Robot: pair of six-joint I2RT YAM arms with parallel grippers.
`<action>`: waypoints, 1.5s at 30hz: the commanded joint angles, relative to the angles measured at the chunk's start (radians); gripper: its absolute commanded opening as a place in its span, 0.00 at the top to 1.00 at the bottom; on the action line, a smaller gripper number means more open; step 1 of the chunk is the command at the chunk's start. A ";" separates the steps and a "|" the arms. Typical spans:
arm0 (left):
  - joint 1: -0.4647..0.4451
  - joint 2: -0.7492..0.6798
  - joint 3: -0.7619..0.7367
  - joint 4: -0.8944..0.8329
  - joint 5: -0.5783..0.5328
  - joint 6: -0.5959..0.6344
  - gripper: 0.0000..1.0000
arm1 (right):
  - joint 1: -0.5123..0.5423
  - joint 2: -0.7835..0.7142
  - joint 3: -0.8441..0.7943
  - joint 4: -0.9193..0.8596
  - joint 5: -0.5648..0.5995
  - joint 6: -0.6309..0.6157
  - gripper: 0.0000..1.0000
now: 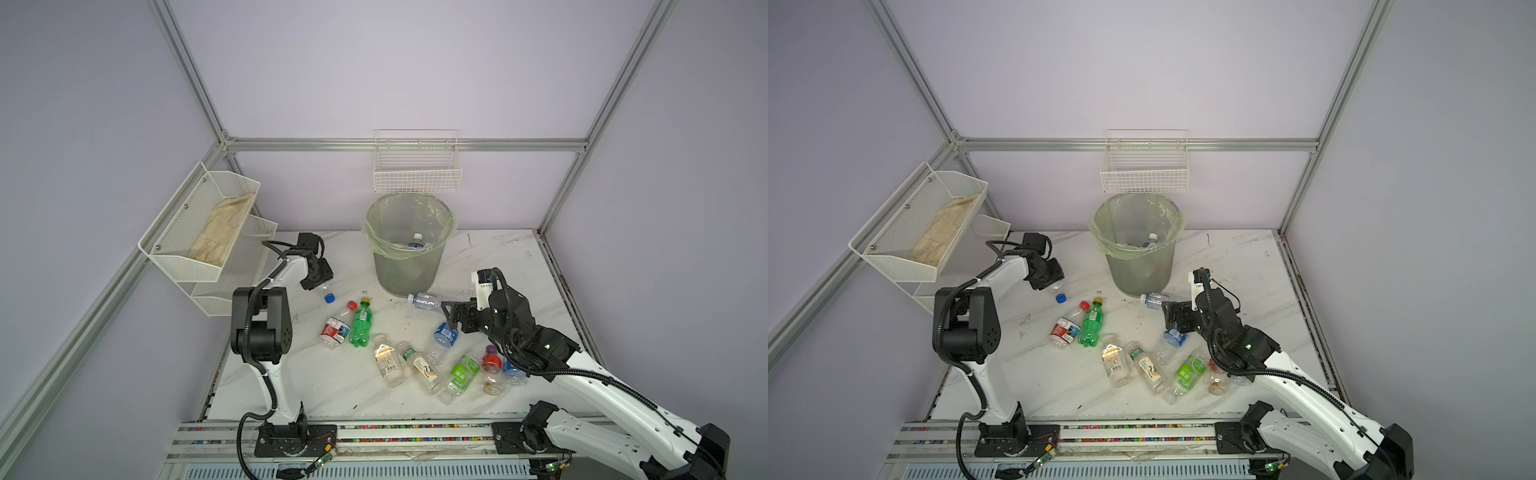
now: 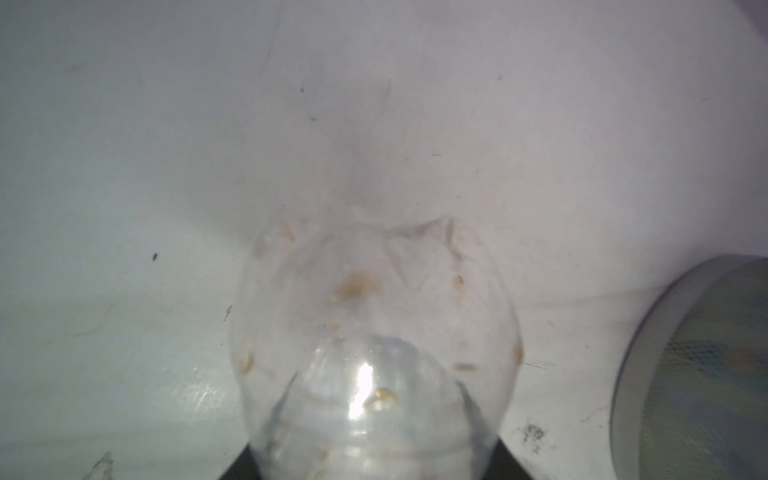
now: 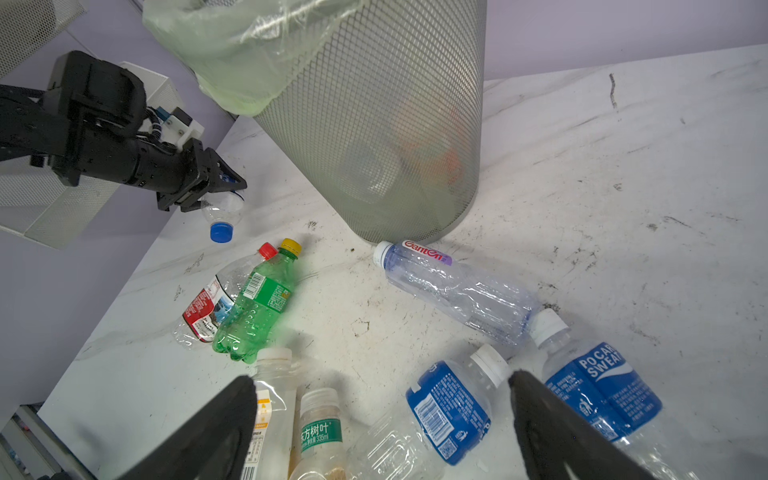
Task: Throw the plastic bottles in the bin
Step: 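Lift the Pepsi bottle with the left gripper toward the wastebasket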
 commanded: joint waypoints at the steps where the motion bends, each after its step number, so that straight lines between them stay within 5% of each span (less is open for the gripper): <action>1: -0.011 -0.149 0.041 0.046 0.033 0.009 0.63 | -0.001 -0.030 0.004 -0.002 -0.004 0.025 0.03; 8: -0.086 -0.427 0.049 0.206 0.062 0.045 0.65 | -0.001 -0.071 0.002 -0.027 0.001 0.050 0.04; 18: -0.277 -0.779 -0.069 0.734 0.132 0.117 0.65 | -0.001 -0.134 -0.006 -0.052 -0.014 0.092 0.04; 31: -0.365 -0.786 -0.039 0.773 0.144 0.144 0.66 | -0.001 -0.173 -0.008 -0.079 -0.017 0.104 0.04; 45: -0.531 -0.691 0.044 0.759 0.050 0.336 0.66 | -0.001 -0.166 0.006 -0.084 -0.016 0.102 0.04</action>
